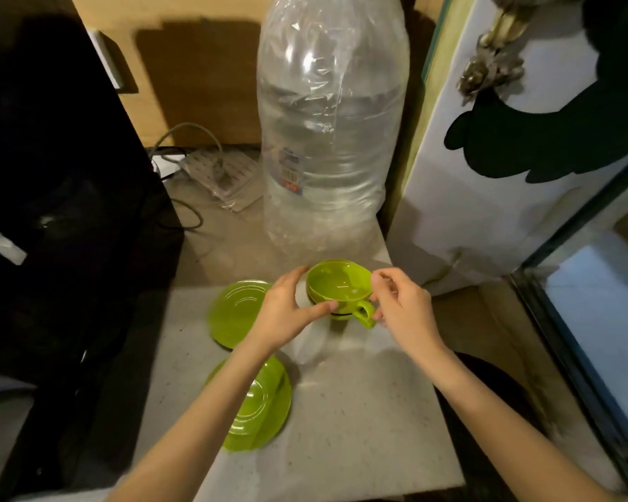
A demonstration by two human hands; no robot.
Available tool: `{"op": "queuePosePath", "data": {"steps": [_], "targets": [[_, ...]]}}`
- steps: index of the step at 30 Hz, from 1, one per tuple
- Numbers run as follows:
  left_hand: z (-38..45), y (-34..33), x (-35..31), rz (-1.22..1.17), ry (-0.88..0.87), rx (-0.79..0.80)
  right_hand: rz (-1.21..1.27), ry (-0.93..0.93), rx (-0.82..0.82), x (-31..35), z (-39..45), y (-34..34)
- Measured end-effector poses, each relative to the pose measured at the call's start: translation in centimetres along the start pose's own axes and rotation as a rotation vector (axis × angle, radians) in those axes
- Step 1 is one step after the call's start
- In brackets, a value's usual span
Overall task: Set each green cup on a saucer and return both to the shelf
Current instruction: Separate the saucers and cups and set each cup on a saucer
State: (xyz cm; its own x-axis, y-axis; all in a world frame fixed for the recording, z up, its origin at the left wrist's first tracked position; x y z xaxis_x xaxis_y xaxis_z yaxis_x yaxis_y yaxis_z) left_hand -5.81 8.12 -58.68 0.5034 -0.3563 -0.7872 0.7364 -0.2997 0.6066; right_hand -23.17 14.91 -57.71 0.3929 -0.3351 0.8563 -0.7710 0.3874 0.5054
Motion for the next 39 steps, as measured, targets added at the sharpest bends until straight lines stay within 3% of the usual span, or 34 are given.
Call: {"op": "queuePosePath", "data": {"steps": [5,14,23,31,39], "targets": [[0.9,-1.5,0.4,-0.043,0.026,-0.006,0.133,-0.231,0.121,-2.4,-0.3,-1.1],[1.2,-1.8,1.0,-0.129,0.056,-0.059,0.402,-0.45,0.26,-3.3,-0.4,-3.0],[0.4,0.3,0.4,-0.276,0.074,-0.171,0.361,-0.273,0.223,-1.3,-0.4,-2.9],[-2.6,5.2,3.0,-0.378,0.12,-0.412,0.235,-0.1,0.36,2.4,-0.7,-7.9],[-6.1,6.8,7.8,-0.314,0.242,-0.477,0.096,-0.071,0.462,1.9,-1.5,-14.0]]}}
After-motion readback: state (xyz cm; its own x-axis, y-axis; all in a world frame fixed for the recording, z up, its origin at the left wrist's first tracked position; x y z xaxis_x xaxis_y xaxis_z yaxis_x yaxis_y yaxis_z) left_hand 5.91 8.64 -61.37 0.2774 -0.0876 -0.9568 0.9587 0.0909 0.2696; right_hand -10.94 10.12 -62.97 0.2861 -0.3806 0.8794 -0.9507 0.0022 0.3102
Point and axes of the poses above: each hand's wrist, its own z-axis towards the middle knuckle, its own y-axis out of the back of the hand, x = y × z, the point moved 6 cm from there along z, towards the middle knuckle, and after that the axes turned 9 degrees about -y, right-handed, at the moved point
